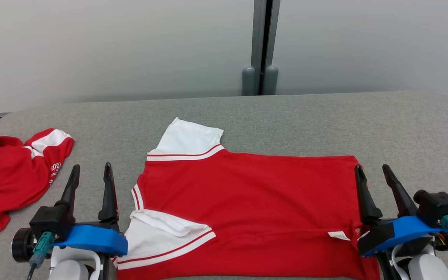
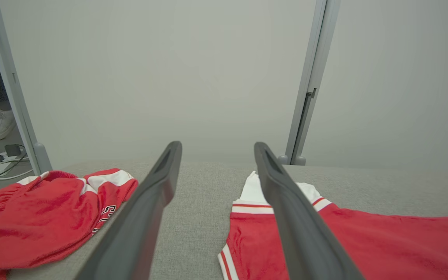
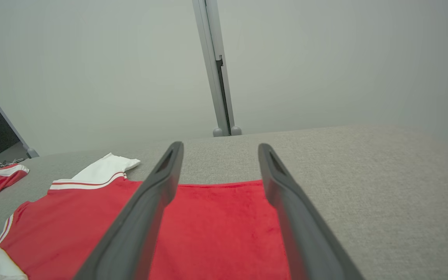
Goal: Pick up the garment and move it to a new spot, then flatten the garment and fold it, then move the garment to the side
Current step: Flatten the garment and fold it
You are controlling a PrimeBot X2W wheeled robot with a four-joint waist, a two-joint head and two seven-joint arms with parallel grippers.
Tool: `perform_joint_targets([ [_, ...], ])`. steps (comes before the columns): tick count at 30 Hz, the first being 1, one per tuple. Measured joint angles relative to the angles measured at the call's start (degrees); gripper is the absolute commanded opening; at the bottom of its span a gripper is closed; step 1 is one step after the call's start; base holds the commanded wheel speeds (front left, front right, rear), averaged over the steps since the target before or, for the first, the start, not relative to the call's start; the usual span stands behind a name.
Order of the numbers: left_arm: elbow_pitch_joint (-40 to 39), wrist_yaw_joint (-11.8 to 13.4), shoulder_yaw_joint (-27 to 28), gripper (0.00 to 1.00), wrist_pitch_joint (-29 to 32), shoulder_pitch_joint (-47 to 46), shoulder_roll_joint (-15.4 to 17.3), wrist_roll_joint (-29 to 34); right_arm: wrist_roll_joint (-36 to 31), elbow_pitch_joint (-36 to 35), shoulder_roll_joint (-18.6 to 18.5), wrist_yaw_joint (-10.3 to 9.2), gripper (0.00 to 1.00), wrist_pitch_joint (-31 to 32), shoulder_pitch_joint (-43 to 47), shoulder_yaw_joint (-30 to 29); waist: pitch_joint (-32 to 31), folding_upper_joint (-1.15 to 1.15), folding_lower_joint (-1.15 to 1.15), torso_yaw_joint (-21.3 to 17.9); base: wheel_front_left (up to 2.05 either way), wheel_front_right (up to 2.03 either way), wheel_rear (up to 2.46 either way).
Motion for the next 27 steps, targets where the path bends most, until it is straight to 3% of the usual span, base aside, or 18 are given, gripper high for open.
perform_joint_targets([
  [14, 2.9, -1.7, 1.2, 1.00, 0.0, -2.2, -0.7, 1.8, -0.6, 3.0, 0.1, 0.00, 1.00, -0.3, -1.5, -0.8, 1.3, 0.00, 0.00, 0.0, 0.00, 0.00, 0.00],
  [21, 7.0, -4.7, -1.1, 1.00, 2.4, -15.2, 2.6, 1.9, -3.3, 1.2, -1.5, 0.00, 1.00, 4.7, -7.0, -3.2, 5.4, 0.00, 0.00, -1.2, 0.00, 0.00, 0.00],
  [27, 11.1, -5.7, -3.8, 1.00, 6.7, -29.5, 5.8, 0.7, -3.8, -1.1, -4.1, 0.00, 1.00, 10.3, -13.3, -3.3, 11.2, 0.00, 0.01, -3.6, 0.00, 0.00, 0.00],
])
